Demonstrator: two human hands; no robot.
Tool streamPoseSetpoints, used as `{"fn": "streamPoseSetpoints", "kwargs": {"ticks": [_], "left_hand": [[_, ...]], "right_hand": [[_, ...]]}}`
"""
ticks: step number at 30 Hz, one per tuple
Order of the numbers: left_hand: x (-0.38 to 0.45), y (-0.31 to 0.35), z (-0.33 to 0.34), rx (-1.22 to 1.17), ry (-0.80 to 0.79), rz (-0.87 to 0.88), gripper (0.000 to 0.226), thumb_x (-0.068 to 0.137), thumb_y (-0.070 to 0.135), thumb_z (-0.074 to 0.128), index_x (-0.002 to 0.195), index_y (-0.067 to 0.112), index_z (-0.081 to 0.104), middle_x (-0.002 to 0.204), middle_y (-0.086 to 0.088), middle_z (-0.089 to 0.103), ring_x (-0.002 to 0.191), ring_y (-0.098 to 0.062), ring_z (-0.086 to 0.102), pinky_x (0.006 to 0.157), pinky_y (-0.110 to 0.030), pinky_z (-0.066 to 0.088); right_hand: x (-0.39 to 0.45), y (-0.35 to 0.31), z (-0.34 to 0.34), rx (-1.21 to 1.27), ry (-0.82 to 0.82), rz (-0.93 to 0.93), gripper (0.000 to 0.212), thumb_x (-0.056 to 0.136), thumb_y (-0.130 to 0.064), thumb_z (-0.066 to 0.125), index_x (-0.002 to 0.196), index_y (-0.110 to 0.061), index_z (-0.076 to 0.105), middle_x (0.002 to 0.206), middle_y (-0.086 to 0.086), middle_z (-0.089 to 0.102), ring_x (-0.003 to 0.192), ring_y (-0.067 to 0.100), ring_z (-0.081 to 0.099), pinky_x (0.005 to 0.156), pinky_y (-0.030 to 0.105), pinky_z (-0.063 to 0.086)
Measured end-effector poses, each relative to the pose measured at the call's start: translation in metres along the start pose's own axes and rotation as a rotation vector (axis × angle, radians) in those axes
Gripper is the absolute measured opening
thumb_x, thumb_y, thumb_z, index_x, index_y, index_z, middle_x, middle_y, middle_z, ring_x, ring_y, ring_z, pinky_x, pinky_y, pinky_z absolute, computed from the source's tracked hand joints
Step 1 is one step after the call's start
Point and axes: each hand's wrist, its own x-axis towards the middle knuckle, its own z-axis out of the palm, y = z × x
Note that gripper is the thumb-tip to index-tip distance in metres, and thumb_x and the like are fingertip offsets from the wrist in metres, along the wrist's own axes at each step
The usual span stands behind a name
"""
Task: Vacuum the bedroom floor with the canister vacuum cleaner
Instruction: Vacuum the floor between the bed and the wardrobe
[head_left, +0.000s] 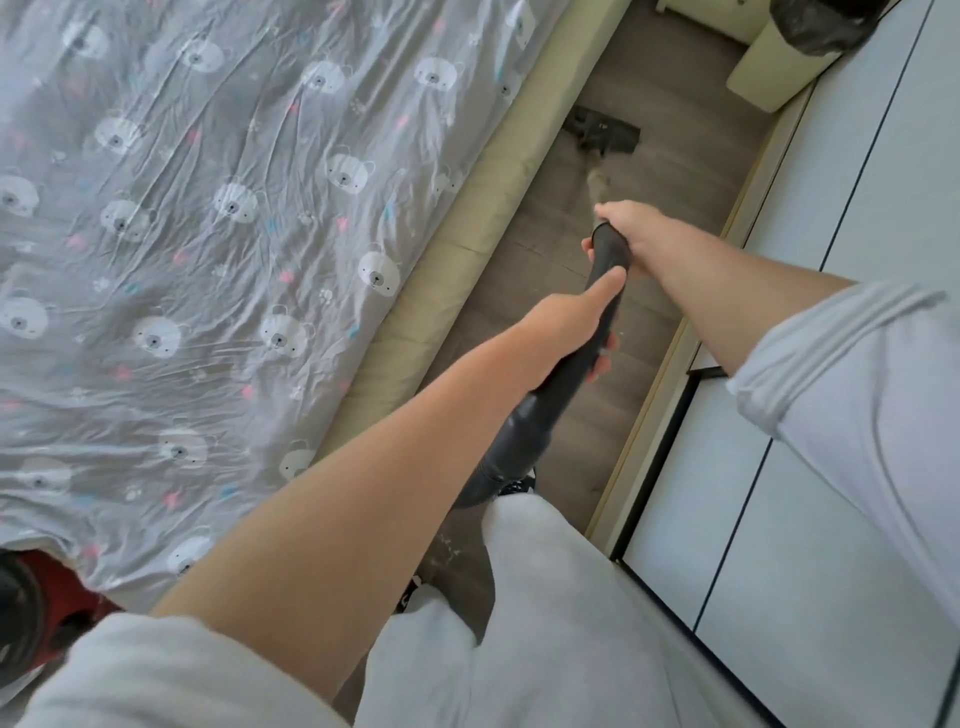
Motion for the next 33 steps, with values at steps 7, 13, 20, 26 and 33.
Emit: {"fn": "streamPoseSetpoints", "kwargs": {"ticks": [7, 13, 20, 26, 33], "left_hand": [[-0.069, -0.113, -0.059, -0.004, -0.074, -0.037, 0.069, 0.081, 0.075, 0.058, 0.111, 0.014, 0.067, 0.067, 0.0, 0.066, 0.049, -0.019, 0.059, 0.049, -0.027, 0.05], [-0.212, -0.213, -0.122, -0.07, -0.135, -0.2, 0.056, 0.094, 0.065, 0.055, 0.115, 0.015, 0.068, 0.072, -0.003, 0.062, 0.052, -0.021, 0.056, 0.053, -0.028, 0.048], [-0.361, -0.265, -0.152, -0.107, -0.232, -0.272, 0.06, 0.085, 0.067, 0.067, 0.11, 0.012, 0.071, 0.075, -0.007, 0.063, 0.054, -0.025, 0.057, 0.054, -0.03, 0.05], [-0.391, -0.275, -0.132, -0.021, -0.37, -0.246, 0.06, 0.087, 0.065, 0.057, 0.114, 0.012, 0.062, 0.071, -0.004, 0.062, 0.051, -0.023, 0.06, 0.054, -0.03, 0.052], [-0.308, -0.273, -0.086, -0.032, -0.316, -0.179, 0.058, 0.089, 0.068, 0.053, 0.113, 0.017, 0.065, 0.067, 0.001, 0.062, 0.051, -0.019, 0.058, 0.052, -0.026, 0.05]], "right_hand": [[-0.054, 0.097, 0.064, -0.1, -0.132, -0.014, 0.02, 0.1, -0.022, 0.048, 0.111, -0.005, 0.042, 0.08, 0.016, 0.055, 0.056, 0.025, 0.06, 0.055, 0.032, 0.052], [-0.174, 0.214, 0.128, -0.004, -0.246, 0.073, 0.031, 0.099, -0.022, 0.054, 0.12, -0.011, 0.033, 0.095, 0.014, 0.052, 0.071, 0.03, 0.063, 0.064, 0.041, 0.057], [-0.312, 0.301, 0.17, 0.229, -0.248, 0.197, 0.06, 0.098, -0.023, 0.057, 0.149, -0.015, 0.026, 0.116, 0.018, 0.05, 0.069, 0.027, 0.064, 0.057, 0.037, 0.057], [-0.363, 0.33, 0.154, 0.267, -0.153, 0.252, 0.034, 0.099, -0.029, 0.053, 0.122, -0.003, 0.051, 0.1, 0.015, 0.059, 0.064, 0.022, 0.062, 0.044, 0.028, 0.053], [-0.291, 0.299, 0.115, 0.211, -0.07, 0.147, 0.024, 0.098, -0.026, 0.051, 0.106, -0.003, 0.051, 0.079, 0.012, 0.056, 0.054, 0.021, 0.058, 0.046, 0.028, 0.048]]}}
